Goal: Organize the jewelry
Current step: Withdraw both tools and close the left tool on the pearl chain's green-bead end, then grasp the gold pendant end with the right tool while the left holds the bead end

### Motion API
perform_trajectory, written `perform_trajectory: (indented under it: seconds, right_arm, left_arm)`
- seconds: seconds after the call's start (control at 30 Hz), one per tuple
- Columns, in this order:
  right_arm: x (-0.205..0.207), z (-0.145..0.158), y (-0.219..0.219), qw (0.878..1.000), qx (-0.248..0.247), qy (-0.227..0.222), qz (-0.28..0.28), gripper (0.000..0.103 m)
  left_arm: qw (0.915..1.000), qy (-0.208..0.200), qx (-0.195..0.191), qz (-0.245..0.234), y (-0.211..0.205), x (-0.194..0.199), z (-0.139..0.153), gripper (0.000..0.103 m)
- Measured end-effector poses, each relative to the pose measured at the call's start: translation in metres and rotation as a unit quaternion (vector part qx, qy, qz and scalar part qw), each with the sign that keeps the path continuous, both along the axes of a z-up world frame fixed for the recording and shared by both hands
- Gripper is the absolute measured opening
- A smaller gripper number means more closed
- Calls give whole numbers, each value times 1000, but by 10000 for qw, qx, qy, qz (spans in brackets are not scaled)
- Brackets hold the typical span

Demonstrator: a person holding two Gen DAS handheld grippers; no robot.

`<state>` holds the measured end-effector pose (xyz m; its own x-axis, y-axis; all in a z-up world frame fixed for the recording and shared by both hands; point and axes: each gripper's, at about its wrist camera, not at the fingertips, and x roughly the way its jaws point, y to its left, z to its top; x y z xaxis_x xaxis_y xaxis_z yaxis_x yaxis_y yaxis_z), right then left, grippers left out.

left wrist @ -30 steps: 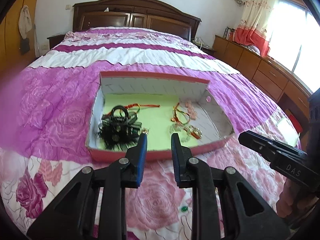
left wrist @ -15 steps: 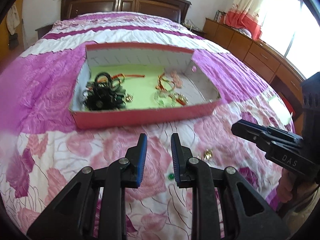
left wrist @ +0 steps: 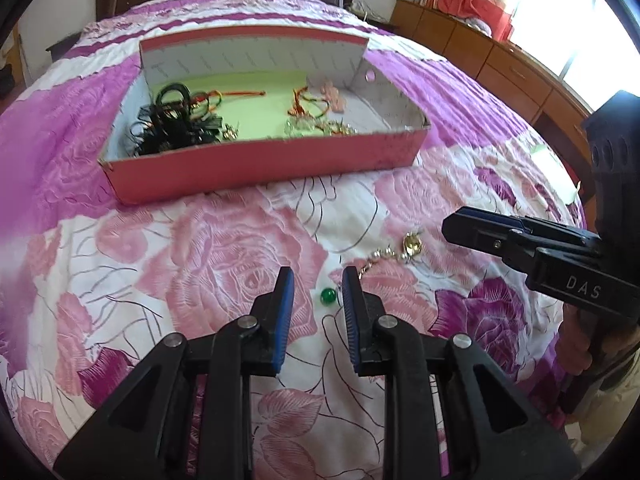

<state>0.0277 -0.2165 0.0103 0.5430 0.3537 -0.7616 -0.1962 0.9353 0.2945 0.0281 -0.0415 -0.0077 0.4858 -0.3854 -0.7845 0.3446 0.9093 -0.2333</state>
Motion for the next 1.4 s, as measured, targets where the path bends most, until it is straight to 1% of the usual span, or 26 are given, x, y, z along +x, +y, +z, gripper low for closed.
perform_trajectory:
  seconds: [0.17,0.3,0.43,0.6,0.63,0.67,0.7,0.77,0.8,0.83,0.87,0.9,0.97,1.07,1.27,1.3,1.4]
  right_arm:
    - [5,-9,2,9998,71,180,63,31]
    - [10,-18,0,9992,166,350,41,31]
    - [15,-24,-1,9985,269,486,26,31]
    - [20,-31,2,9975,362,595,74,31]
    - [21,-33,2,9973,382,620,81,31]
    - [21,-34,3,9971,402,638,75,31]
    - [23,-37,4,9968,432,668,79,32]
    - [24,-39,5,9966,447,688,87,32]
    - [24,-40,6,9966,452,677,101,32]
    - [24,-40,7,9967,452,658,115,25]
    - [23,-40,7,9970,457,612,122,13]
    - [23,-39,8,9972,458,580,141,10]
    - [22,-37,9,9973,503,504,188,10]
    - [18,-28,12,9977,576,254,234,10]
    - [12,-6,4,9977,634,-253,12,9]
    - [12,-4,1,9976,621,-303,-50,9]
    - [13,-5,-5,9971,696,-270,-158,9]
  left_arm:
    - [9998,164,15,-132,-4,1,-6,17]
    - [9993,301,125,-206,-9,3,-15,17]
    - [9989,323,217,-242,-11,4,-19,17]
    - [9987,325,229,-325,-15,5,-23,15]
    - [9986,328,233,-333,-15,6,-24,13]
    - [9985,342,218,-367,-16,6,-25,7]
    - [9983,359,195,-408,-17,6,-25,2]
    - [9982,357,203,-437,-19,6,-26,1]
    - [9982,348,204,-441,-19,6,-26,1]
    - [9982,345,196,-442,-18,6,-26,1]
    - [9983,343,177,-442,-18,5,-26,1]
    - [9983,342,163,-441,-17,5,-26,1]
    - [9983,334,155,-443,-17,5,-25,1]
    - [9984,304,154,-442,-17,4,-24,1]
    - [9988,249,129,-413,-14,2,-21,1]
    - [9987,244,82,-443,-14,2,-21,1]
    - [9986,181,144,-475,-16,0,-19,1]
